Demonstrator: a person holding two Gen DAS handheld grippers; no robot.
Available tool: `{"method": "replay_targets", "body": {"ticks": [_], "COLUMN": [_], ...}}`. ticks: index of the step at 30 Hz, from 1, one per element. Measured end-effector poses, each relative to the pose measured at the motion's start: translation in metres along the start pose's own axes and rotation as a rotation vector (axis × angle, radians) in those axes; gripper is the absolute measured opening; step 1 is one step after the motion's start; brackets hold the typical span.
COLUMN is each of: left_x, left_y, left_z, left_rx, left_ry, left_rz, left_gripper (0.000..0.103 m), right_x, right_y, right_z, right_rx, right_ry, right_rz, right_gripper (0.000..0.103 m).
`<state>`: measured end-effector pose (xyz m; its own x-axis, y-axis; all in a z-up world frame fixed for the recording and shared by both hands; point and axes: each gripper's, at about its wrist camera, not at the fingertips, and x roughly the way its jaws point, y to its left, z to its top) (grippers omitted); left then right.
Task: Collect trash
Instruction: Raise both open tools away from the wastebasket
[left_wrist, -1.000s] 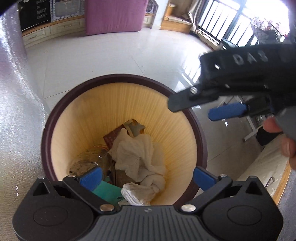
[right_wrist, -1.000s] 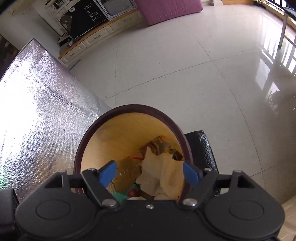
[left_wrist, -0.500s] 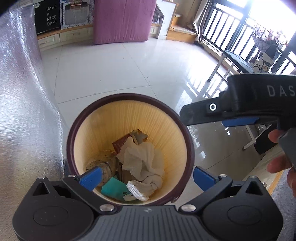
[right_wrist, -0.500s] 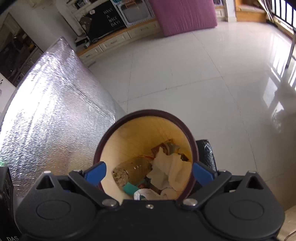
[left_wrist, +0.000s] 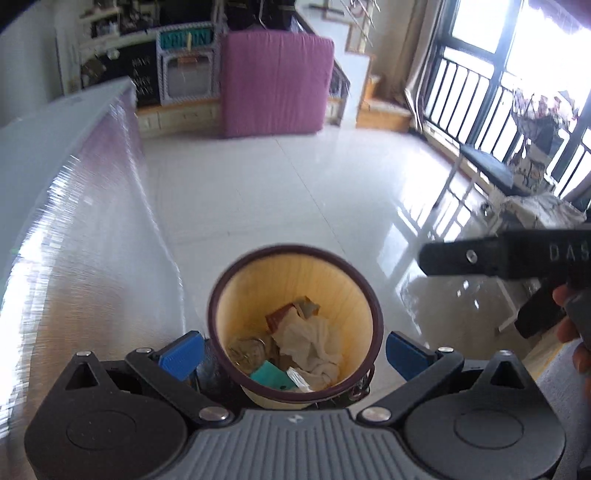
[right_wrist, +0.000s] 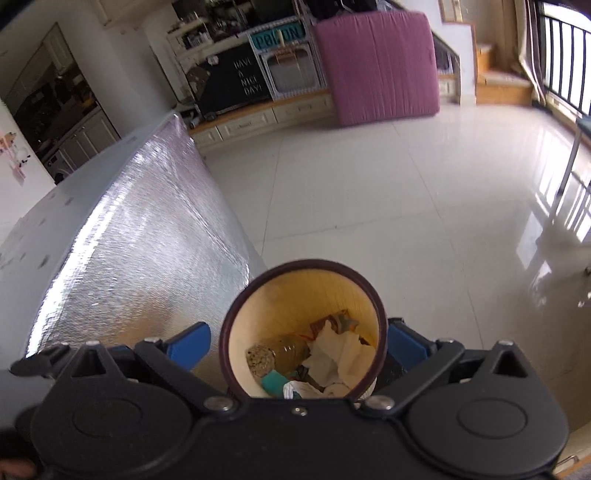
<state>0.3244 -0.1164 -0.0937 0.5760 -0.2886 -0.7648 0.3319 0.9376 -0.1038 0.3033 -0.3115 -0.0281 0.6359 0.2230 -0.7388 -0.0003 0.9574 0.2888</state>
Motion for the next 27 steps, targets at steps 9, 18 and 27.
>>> {"method": "replay_targets", "body": {"ticks": [9,18,27], "left_x": [-0.082,-0.128,-0.148], "left_y": [0.005,0.011,0.015], "left_z": [-0.007,-0.034,-0.075], "left_rx": [-0.034,-0.067,-0.073], "left_ry": [-0.122,-0.186,-0.209], "left_rz": [0.019,0.043,0.093], "left_gripper": [0.103,0.103,0.103], "right_x": [-0.071,-0.12,-0.144], "right_y": [0.019,0.037,0.044], "right_z": [-0.018,-0.053,-0.095], "right_rx": [-0.037,-0.073,-0.092], "right_ry": [-0.106,-0.192,-0.227], "right_rz": [-0.019,-0.07,-0.111], "right_gripper": [0.103,0.103,0.103]}}
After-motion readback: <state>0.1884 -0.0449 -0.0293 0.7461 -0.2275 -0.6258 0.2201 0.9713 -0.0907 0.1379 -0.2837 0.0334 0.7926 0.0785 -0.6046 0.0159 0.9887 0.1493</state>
